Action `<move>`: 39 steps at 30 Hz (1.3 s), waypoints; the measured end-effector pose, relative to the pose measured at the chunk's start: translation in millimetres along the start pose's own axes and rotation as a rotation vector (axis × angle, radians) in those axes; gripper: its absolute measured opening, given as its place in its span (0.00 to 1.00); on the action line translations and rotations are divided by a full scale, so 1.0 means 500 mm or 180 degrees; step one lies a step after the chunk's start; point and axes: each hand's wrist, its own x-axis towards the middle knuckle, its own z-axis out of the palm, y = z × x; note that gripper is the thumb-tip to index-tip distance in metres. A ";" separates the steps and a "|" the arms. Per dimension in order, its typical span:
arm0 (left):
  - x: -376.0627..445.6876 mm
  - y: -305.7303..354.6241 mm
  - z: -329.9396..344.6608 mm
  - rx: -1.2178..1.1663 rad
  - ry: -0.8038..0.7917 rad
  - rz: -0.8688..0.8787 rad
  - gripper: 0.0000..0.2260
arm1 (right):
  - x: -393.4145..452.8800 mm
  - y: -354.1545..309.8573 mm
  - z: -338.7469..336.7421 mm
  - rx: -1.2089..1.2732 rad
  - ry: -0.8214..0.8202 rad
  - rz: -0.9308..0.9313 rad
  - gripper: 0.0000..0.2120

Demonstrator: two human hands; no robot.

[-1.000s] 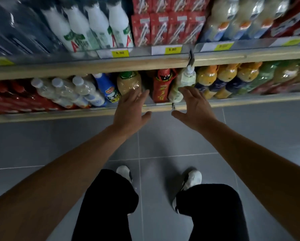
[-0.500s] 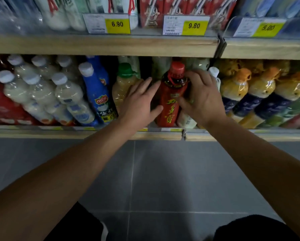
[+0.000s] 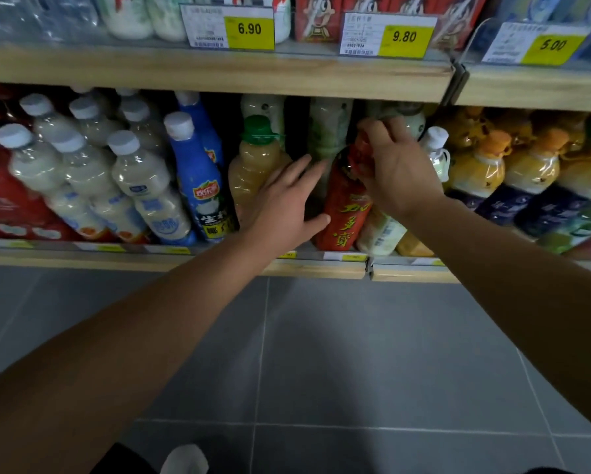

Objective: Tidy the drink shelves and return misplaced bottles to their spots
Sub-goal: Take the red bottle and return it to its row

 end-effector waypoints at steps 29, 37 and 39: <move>-0.014 0.082 0.239 -0.0593 -0.0434 0.1781 0.46 | -0.424 0.092 0.061 0.0131 0.0157 -0.0347 0.23; -0.037 0.095 0.265 0.0033 -0.0417 0.1742 0.38 | -0.465 0.101 0.056 0.0355 -0.0604 0.0403 0.38; -0.037 0.097 0.266 0.0142 -0.0455 0.1662 0.40 | -0.456 0.098 0.062 0.0630 -0.0606 0.0908 0.41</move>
